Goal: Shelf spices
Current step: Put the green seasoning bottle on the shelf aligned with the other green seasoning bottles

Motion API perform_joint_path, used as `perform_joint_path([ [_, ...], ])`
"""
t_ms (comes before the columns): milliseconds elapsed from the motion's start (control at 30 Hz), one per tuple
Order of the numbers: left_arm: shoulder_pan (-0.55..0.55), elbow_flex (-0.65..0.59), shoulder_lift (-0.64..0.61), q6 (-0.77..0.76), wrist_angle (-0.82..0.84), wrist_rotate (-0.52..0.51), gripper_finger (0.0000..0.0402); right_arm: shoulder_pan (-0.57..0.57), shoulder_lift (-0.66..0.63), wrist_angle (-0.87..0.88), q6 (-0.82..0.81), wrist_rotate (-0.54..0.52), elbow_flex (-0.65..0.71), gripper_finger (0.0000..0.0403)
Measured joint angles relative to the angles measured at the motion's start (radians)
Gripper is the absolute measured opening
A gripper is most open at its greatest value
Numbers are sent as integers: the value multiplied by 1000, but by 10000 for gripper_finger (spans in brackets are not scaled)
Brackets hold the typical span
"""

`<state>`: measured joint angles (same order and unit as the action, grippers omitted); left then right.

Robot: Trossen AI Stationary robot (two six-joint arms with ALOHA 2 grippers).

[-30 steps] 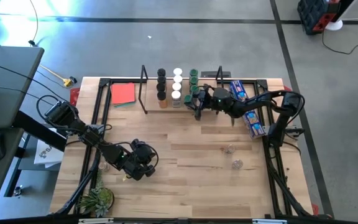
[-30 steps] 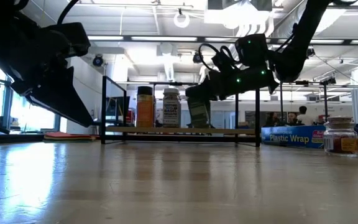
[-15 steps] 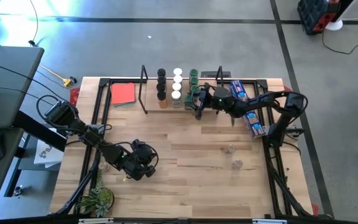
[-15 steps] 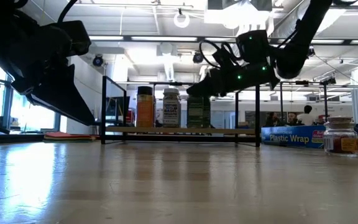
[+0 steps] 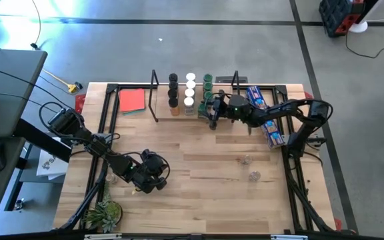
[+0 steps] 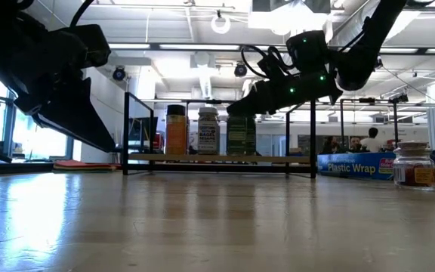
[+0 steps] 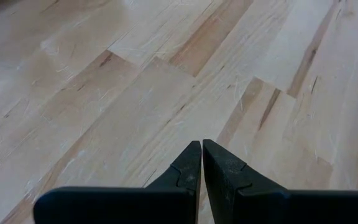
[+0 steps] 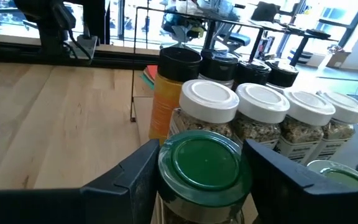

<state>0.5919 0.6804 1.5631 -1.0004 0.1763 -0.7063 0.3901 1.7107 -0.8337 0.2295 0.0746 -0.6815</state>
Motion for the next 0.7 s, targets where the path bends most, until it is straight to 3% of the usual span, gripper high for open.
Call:
perform_joint_path([
  [400, 0, 0, 0, 3, -4, -1, 14, 34, -115, 169, 14, -13, 2, 200],
  [700, -1, 0, -1, 29, -25, -5, 14, 49, -98, 198, 16, 39, 0, 203],
])
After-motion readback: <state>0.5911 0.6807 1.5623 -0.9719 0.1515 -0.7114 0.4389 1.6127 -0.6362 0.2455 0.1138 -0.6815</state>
